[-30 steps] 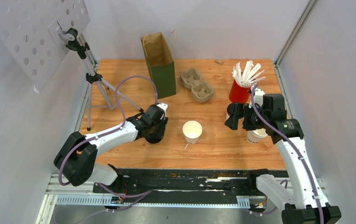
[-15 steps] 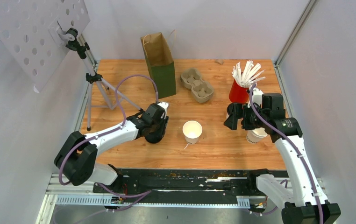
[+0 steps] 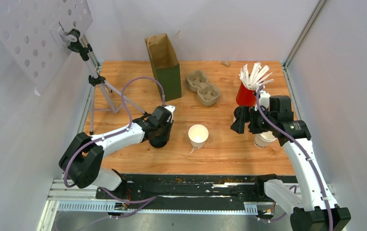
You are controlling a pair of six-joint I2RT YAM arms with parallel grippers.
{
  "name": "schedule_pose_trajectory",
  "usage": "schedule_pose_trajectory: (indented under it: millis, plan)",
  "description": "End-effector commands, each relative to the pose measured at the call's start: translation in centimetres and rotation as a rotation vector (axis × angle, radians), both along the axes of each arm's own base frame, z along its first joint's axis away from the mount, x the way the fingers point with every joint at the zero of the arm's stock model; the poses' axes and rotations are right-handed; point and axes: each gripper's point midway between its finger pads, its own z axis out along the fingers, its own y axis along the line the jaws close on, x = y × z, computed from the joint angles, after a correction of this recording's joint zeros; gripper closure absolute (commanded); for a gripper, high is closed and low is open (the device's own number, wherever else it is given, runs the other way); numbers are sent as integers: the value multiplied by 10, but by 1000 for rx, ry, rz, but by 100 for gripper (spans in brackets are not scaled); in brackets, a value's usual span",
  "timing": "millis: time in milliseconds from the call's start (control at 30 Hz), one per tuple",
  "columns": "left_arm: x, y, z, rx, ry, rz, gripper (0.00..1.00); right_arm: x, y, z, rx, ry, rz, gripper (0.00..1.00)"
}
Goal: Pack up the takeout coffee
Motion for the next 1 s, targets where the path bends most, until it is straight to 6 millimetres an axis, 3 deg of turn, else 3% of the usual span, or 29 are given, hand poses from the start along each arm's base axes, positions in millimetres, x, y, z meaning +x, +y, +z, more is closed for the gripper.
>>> schedule_pose_trajectory:
  millis: [0,267,467,700,833,967]
  plan:
    - [13,-11,11,-32,-35,-9,70,9,3,10,5,-69,27,8]
    - [14,-13,11,-33,-35,-16,74,8,1,10,-7,-78,24,9]
    - [13,-19,20,-56,-32,-38,100,7,3,9,1,-80,31,10]
    - [9,-23,48,-125,-52,-27,100,5,3,13,16,-88,17,11]
    - [6,-20,53,-117,-37,-27,100,2,11,13,60,-73,38,12]
    - [3,-19,71,-145,-60,-21,100,1,21,31,116,-147,71,13]
